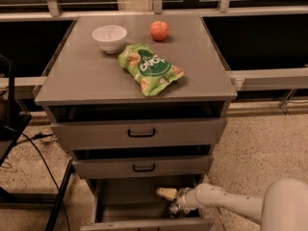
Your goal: Pick 7up can from bottom drawer and place on counter
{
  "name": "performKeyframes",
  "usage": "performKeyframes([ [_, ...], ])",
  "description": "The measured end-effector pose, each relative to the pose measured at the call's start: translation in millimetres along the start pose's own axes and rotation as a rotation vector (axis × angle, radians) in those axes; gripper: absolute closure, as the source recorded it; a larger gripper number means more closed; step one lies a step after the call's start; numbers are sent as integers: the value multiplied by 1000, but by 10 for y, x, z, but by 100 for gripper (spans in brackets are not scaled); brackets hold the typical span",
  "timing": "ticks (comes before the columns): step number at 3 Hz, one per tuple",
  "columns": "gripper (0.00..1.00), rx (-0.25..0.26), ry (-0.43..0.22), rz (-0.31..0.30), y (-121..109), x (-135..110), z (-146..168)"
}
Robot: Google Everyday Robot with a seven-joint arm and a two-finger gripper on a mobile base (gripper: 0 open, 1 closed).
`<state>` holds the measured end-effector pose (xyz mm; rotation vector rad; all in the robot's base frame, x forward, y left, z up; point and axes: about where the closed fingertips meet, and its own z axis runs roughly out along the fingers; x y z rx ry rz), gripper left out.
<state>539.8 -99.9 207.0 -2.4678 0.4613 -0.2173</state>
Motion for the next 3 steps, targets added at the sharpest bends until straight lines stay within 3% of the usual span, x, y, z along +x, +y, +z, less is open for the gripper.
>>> performKeyframes([
  [1, 0, -76, 20, -11, 178, 37, 194],
  [3, 0, -91, 31, -16, 209, 49, 221],
])
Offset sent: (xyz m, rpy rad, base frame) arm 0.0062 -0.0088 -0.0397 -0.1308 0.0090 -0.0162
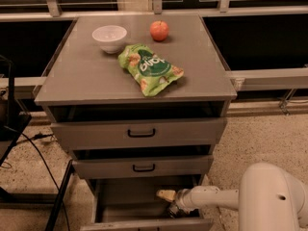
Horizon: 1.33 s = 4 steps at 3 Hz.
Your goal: Pick 7up can from bottom drawer and place on counter
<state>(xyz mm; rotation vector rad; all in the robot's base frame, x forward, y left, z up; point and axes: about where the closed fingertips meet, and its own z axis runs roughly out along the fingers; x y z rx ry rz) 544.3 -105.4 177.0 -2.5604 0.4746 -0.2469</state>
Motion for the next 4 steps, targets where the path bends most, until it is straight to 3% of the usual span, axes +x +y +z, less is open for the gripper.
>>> performKeyframes([
  [2, 0, 13, 31, -36, 44, 42, 55],
  [4, 0, 65, 58, -71, 76, 64, 99],
])
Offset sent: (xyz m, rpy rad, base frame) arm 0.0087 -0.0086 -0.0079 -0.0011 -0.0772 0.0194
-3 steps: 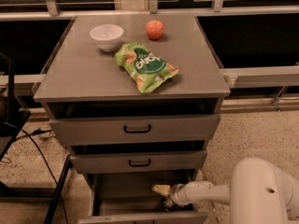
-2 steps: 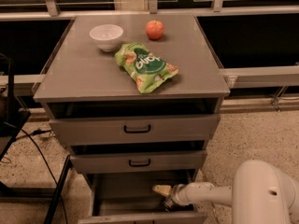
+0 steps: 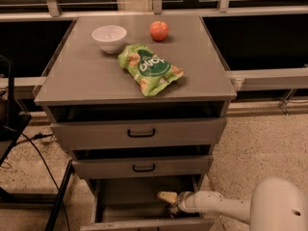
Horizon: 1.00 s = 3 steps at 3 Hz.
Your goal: Pick 7up can from bottom drawer and place on counter
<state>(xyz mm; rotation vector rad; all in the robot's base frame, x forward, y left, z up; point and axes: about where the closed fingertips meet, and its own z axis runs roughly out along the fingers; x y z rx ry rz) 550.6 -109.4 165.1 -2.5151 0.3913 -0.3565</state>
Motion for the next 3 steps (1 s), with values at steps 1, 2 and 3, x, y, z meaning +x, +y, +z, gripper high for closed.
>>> performKeyframes([
  [1, 0, 22, 5, -15, 26, 3, 32],
  [2, 0, 37, 2, -32, 56, 6, 71],
  [3, 0, 29, -5, -57, 93, 14, 133],
])
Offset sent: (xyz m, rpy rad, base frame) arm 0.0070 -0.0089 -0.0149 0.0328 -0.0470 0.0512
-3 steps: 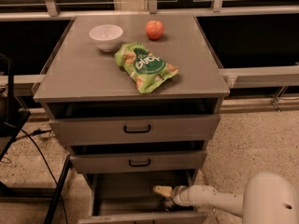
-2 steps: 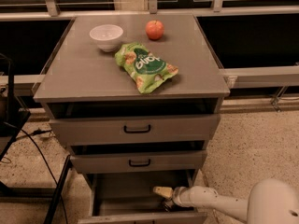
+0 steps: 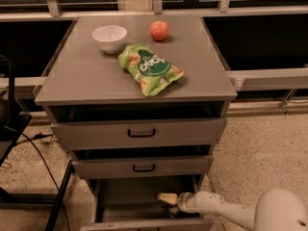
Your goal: Pick 7up can from bottom drawer and place on counter
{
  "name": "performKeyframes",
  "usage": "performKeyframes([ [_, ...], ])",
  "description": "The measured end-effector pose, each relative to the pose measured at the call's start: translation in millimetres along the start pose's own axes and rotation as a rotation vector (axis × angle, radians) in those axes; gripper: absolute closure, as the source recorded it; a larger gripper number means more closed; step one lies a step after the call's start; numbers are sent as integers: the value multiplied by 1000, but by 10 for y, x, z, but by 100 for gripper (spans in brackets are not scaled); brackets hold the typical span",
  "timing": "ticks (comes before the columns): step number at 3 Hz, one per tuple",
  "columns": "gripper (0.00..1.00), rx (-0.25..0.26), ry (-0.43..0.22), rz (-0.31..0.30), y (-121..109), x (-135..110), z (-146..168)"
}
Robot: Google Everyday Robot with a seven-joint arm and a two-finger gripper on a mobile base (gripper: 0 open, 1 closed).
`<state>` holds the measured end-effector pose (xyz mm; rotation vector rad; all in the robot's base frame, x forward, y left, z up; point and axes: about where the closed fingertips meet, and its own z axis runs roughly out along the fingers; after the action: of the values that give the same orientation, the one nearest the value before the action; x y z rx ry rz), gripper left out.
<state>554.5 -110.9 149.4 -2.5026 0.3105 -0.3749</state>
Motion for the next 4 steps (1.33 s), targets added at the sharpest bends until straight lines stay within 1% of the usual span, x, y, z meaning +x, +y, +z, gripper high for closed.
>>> performKeyframes([
  [1, 0, -9, -9, -21, 13, -5, 53],
  [3, 0, -49, -23, -64, 15, -12, 140],
  [4, 5, -55, -24, -66, 12, -8, 132],
])
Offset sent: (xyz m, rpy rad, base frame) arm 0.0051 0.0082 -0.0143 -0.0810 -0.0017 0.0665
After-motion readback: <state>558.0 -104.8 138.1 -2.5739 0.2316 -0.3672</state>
